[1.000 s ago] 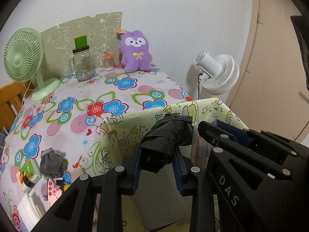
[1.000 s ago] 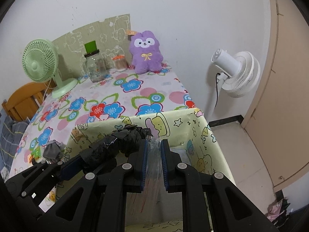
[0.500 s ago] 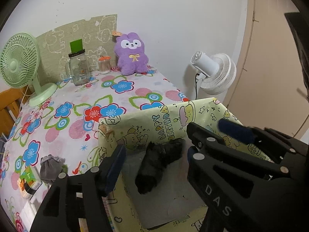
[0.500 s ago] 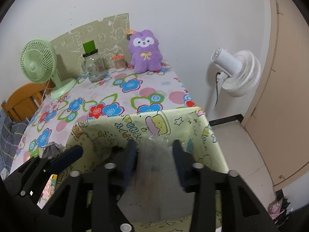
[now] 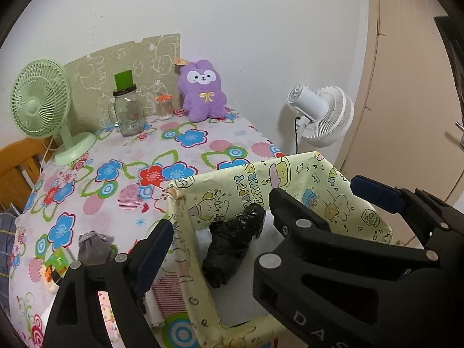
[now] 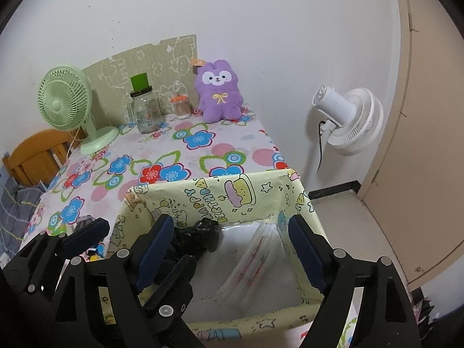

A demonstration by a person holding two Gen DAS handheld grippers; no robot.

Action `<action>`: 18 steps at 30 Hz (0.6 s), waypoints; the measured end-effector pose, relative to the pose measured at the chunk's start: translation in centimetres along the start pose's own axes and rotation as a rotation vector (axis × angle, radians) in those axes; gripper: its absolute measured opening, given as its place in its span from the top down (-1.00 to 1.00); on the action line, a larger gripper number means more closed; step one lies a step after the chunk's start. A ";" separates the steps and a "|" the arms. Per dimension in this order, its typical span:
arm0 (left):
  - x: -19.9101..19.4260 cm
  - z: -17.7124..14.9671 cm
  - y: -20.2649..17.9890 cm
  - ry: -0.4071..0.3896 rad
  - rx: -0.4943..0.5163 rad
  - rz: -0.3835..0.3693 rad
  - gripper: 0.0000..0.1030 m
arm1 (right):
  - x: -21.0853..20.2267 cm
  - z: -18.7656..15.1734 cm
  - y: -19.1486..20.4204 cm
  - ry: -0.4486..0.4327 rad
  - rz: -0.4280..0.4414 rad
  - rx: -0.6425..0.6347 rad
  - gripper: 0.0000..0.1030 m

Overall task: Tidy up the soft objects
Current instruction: 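Open the left tool over the box while the right tool releases the straws inside, then withdraw both open tools from the box back toward the pile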

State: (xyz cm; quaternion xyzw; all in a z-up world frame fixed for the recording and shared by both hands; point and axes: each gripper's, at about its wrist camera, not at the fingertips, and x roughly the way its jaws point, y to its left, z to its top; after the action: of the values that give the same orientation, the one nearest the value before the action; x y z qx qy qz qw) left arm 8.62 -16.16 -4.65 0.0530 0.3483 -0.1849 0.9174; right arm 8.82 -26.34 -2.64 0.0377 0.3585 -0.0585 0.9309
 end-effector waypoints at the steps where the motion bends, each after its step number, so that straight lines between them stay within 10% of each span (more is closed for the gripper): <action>1: -0.2 0.0 0.0 -0.003 0.000 0.002 -0.73 | -0.3 0.0 0.1 -0.005 0.001 0.000 -0.66; 18: -4.6 -0.3 0.8 -0.082 0.006 0.037 -0.85 | -4.9 -0.1 1.9 -0.104 -0.016 -0.018 -0.86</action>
State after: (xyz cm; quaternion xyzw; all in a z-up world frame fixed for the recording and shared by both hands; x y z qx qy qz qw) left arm 5.52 -13.98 -1.91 0.0546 0.3088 -0.1711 0.9340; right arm 5.44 -24.05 0.64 0.0235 0.3107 -0.0645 0.9480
